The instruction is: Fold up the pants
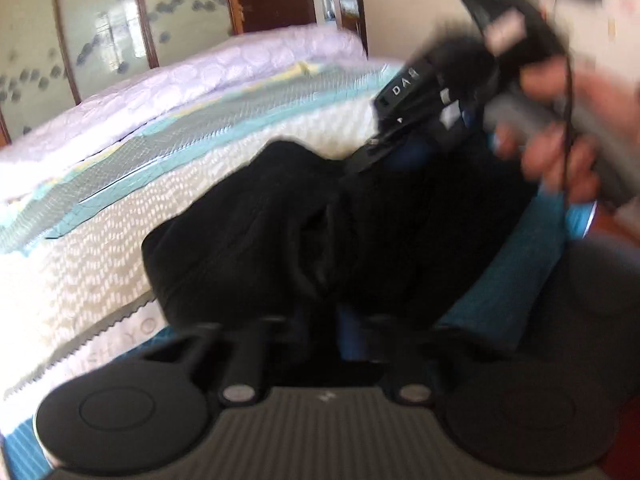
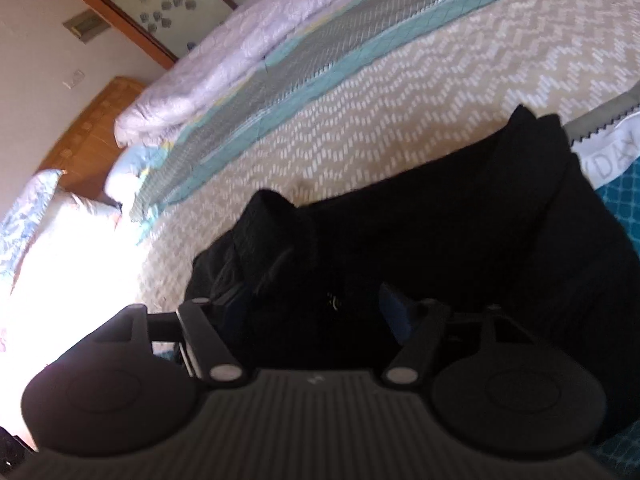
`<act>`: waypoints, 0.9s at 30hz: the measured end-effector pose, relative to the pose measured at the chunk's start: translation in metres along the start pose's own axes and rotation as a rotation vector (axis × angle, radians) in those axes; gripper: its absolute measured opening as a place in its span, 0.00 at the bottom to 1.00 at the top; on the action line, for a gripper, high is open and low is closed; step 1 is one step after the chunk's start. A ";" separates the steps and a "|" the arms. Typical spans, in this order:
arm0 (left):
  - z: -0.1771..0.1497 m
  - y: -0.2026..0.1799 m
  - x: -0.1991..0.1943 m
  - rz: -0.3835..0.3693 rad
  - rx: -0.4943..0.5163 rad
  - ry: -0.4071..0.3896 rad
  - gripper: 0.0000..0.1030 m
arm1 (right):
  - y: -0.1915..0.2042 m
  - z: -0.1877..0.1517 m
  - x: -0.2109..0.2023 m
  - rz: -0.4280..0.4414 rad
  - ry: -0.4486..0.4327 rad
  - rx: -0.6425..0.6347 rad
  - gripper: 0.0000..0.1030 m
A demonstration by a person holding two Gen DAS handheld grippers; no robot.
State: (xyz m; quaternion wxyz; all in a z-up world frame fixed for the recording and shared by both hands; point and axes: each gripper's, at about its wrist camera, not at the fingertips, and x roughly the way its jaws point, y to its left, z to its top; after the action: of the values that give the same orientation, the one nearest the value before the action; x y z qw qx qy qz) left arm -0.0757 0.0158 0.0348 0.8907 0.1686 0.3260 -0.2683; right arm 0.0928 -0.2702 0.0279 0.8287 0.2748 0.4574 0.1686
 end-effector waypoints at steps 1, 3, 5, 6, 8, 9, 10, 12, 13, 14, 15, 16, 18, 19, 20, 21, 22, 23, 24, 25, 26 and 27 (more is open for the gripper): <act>-0.001 0.008 -0.004 -0.004 -0.017 -0.013 0.10 | 0.007 -0.001 0.007 0.005 0.025 -0.019 0.17; 0.002 0.030 -0.020 0.035 -0.071 -0.051 0.10 | 0.031 -0.008 0.003 0.001 -0.001 -0.084 0.16; 0.005 0.057 -0.043 0.100 -0.133 -0.101 0.10 | 0.046 -0.003 -0.008 0.070 -0.035 -0.097 0.16; 0.005 0.071 -0.055 0.115 -0.171 -0.127 0.10 | 0.050 0.000 -0.015 0.124 -0.044 -0.075 0.16; 0.001 0.090 -0.074 0.096 -0.228 -0.151 0.10 | 0.058 0.001 -0.024 0.200 -0.052 -0.047 0.16; -0.002 0.093 -0.078 0.092 -0.236 -0.146 0.10 | 0.060 -0.001 -0.026 0.232 -0.037 -0.029 0.16; -0.005 0.092 -0.079 0.089 -0.231 -0.132 0.10 | 0.060 -0.006 -0.023 0.261 -0.010 0.002 0.16; -0.014 0.084 -0.070 0.048 -0.209 -0.078 0.11 | 0.051 -0.025 -0.008 0.240 0.065 0.037 0.16; -0.018 0.076 -0.063 0.024 -0.194 -0.040 0.13 | 0.046 -0.037 0.001 0.203 0.103 0.034 0.16; -0.022 0.067 -0.056 0.015 -0.174 -0.010 0.14 | 0.036 -0.048 0.011 0.156 0.128 0.034 0.14; -0.025 0.057 -0.052 0.006 -0.147 0.005 0.15 | 0.027 -0.055 0.015 0.118 0.124 0.031 0.14; -0.027 0.045 -0.053 -0.008 -0.111 0.007 0.16 | 0.021 -0.059 0.014 0.124 0.099 0.022 0.14; -0.025 0.033 -0.061 -0.032 -0.059 -0.022 0.23 | 0.018 -0.054 0.005 0.106 0.073 0.016 0.16; -0.020 0.030 -0.070 -0.060 -0.056 -0.053 0.24 | 0.020 -0.050 -0.002 0.088 0.048 -0.003 0.17; -0.015 0.032 -0.079 -0.095 -0.074 -0.088 0.24 | 0.023 -0.046 -0.010 0.078 0.021 -0.022 0.23; -0.010 0.037 -0.087 -0.126 -0.103 -0.124 0.25 | 0.025 -0.043 -0.016 0.072 -0.001 -0.039 0.28; -0.004 0.043 -0.096 -0.151 -0.138 -0.163 0.28 | 0.027 -0.040 -0.023 0.070 -0.023 -0.058 0.30; 0.001 0.050 -0.102 -0.167 -0.172 -0.199 0.33 | 0.029 -0.037 -0.031 0.060 -0.054 -0.075 0.31; 0.005 0.058 -0.108 -0.180 -0.211 -0.240 0.35 | 0.030 -0.035 -0.037 0.044 -0.085 -0.091 0.31; 0.009 0.065 -0.111 -0.189 -0.254 -0.273 0.38 | 0.031 -0.034 -0.042 0.033 -0.108 -0.105 0.31; 0.015 0.072 -0.112 -0.196 -0.296 -0.292 0.38 | 0.031 -0.033 -0.046 0.021 -0.127 -0.117 0.31; 0.020 0.078 -0.109 -0.197 -0.329 -0.302 0.38 | 0.029 -0.032 -0.051 0.008 -0.150 -0.123 0.31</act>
State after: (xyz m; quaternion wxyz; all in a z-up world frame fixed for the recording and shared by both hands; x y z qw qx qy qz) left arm -0.0901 0.1088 0.1326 0.9143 -0.0531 0.2435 -0.3193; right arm 0.0385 -0.2648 0.0658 0.8753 0.2372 0.3816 0.1786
